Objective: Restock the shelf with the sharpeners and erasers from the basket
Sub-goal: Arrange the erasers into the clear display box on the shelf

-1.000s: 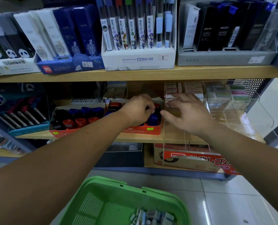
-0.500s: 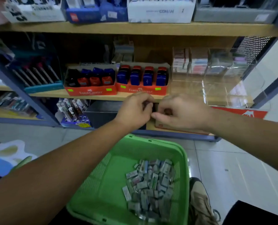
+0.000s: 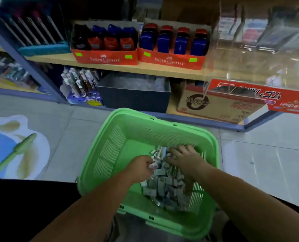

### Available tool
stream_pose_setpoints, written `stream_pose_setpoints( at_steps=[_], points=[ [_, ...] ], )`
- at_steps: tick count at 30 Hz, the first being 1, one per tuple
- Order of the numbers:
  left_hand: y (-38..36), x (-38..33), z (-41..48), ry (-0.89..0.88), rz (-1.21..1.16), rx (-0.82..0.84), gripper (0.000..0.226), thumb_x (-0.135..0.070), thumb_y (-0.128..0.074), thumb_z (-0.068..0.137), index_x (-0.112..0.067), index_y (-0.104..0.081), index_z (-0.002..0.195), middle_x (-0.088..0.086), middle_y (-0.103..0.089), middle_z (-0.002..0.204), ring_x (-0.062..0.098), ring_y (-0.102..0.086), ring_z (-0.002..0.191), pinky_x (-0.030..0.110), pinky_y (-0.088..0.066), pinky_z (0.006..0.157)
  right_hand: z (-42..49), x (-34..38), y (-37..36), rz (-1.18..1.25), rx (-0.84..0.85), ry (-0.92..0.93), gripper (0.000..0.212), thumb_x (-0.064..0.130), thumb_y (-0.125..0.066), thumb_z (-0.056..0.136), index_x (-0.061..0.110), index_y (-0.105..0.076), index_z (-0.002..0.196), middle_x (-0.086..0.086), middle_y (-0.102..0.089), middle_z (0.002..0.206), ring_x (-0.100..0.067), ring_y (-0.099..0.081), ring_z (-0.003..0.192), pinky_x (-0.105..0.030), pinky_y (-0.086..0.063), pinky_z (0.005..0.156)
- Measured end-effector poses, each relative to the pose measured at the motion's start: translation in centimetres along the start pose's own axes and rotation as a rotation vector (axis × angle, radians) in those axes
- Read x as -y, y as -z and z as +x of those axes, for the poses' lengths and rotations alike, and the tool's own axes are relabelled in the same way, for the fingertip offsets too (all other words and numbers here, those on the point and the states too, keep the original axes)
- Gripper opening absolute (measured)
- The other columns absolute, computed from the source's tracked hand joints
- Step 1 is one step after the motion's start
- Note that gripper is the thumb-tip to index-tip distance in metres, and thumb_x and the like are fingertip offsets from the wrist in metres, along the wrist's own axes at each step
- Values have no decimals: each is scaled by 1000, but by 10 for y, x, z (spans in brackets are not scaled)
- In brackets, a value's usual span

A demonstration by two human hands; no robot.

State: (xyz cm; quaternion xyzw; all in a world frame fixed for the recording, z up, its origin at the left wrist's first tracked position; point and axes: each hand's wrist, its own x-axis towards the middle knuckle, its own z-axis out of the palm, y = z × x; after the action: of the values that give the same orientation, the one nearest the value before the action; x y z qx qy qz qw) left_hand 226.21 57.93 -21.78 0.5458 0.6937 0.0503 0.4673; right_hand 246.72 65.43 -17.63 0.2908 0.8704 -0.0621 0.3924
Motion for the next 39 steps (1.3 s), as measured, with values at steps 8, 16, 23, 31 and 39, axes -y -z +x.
stream_pose_setpoints(
  at_steps=[8,16,23,31,39],
  points=[
    [-22,20,15,63,-79,103,36,-25,-78,80,-18,-71,114,4,-74,113,24,-70,103,40,-58,94,15,-2,8,93,-97,-18,96,55,-82,81,26,-33,159,-4,-32,152,-28,-33,135,-47,-53,94],
    [-48,-5,25,76,-51,268,130,-42,-97,51,-45,-22,157,2,-32,157,33,-36,143,55,-38,118,25,0,-12,26,-44,-23,109,55,-86,78,40,-19,163,3,-22,161,-29,-27,138,-47,-53,92],
    [-45,1,29,55,-112,136,112,-53,-95,54,-38,-41,151,2,-47,143,27,-50,130,49,-44,113,26,0,-1,205,-180,-35,63,32,-64,102,27,-33,157,4,-39,151,-27,-38,133,-40,-44,70],
    [-66,11,57,114,-254,22,81,-63,-87,45,-38,-64,118,-19,-75,107,6,-72,97,40,-61,90,24,-13,3,793,-375,-97,24,18,-63,101,18,-51,121,-6,-64,106,-31,-63,96,-37,-47,73],
    [-57,-12,40,114,-78,-172,94,-55,-94,52,-20,-52,129,3,-44,121,22,-55,104,38,-56,94,-18,-27,18,1622,-286,-17,20,3,-79,90,11,-67,103,-10,-72,96,-11,-68,81,-26,-55,74]
  ],
)
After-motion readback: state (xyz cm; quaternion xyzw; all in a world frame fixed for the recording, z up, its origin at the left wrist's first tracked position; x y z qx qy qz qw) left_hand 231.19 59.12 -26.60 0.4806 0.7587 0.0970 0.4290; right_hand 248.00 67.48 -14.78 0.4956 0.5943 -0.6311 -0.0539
